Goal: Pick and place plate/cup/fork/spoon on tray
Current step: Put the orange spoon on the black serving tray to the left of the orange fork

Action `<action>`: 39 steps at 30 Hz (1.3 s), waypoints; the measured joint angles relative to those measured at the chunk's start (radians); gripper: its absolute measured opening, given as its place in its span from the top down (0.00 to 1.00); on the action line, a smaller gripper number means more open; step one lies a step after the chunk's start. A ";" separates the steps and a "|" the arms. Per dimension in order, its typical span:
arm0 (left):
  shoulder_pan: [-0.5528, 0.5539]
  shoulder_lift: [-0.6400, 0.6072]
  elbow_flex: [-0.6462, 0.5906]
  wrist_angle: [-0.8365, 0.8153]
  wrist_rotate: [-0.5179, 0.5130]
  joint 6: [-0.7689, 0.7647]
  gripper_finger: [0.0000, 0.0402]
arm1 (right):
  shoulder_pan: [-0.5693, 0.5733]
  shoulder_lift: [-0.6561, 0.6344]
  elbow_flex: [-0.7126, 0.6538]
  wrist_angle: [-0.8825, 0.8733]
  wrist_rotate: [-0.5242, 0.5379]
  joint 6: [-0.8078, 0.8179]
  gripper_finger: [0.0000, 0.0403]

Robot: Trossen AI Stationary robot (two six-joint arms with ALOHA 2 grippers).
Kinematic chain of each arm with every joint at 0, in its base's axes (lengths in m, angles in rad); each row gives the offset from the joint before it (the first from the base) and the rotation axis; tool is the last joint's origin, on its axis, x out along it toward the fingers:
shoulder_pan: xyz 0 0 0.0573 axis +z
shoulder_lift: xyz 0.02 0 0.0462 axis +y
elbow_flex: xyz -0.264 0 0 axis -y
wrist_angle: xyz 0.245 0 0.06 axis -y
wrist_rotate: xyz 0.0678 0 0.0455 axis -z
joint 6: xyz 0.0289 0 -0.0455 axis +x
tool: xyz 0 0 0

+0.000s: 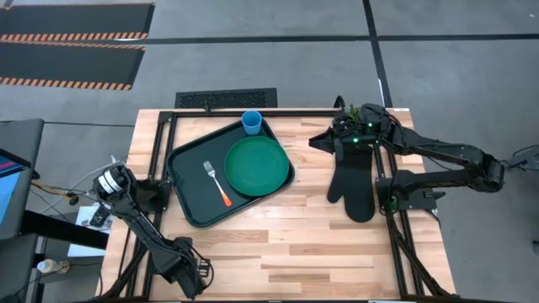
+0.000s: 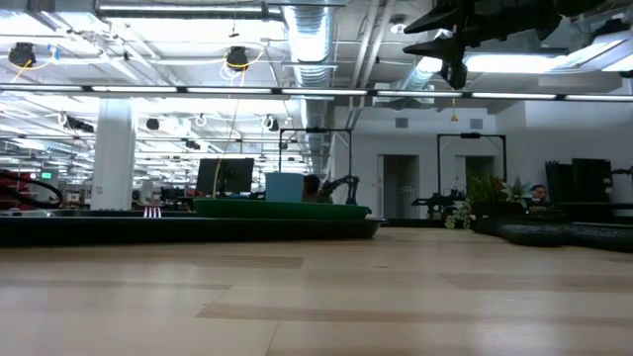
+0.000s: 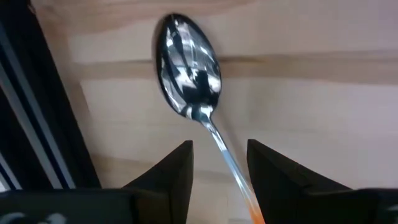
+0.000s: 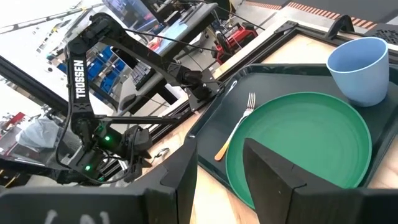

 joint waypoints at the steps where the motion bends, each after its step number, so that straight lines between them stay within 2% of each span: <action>1: 0.000 0.000 0.000 -0.007 0.000 0.000 0.66 | 0.000 0.000 0.000 0.000 0.000 0.000 0.62; 5: 0.002 0.000 0.000 -0.014 -0.020 0.008 0.68 | 0.000 0.000 0.000 0.000 0.000 0.000 0.62; 13: 0.006 0.035 0.000 0.040 -0.024 0.015 0.88 | 0.000 0.000 0.000 0.000 -0.005 0.000 0.62; 19: 0.010 0.034 0.000 0.026 -0.031 0.028 0.97 | 0.000 0.000 0.000 0.002 -0.008 0.000 0.62; 26: 0.025 0.033 0.005 0.096 -0.051 0.054 0.99 | 0.000 0.000 0.000 0.002 -0.008 0.000 0.62; 32: 0.045 0.033 0.090 0.184 -0.191 0.085 1.00 | 0.000 0.000 0.000 0.002 -0.008 -0.001 0.62; 35: 0.056 0.028 0.147 0.194 -0.293 0.101 1.00 | 0.001 0.000 0.000 0.002 -0.008 -0.017 0.62; 37: 0.063 0.013 0.172 0.200 -0.409 0.116 1.00 | 0.008 0.000 0.000 0.002 -0.008 -0.036 0.62; 39: 0.070 -0.016 0.186 0.218 -0.594 0.147 1.00 | 0.018 0.000 0.000 0.003 -0.008 -0.052 0.62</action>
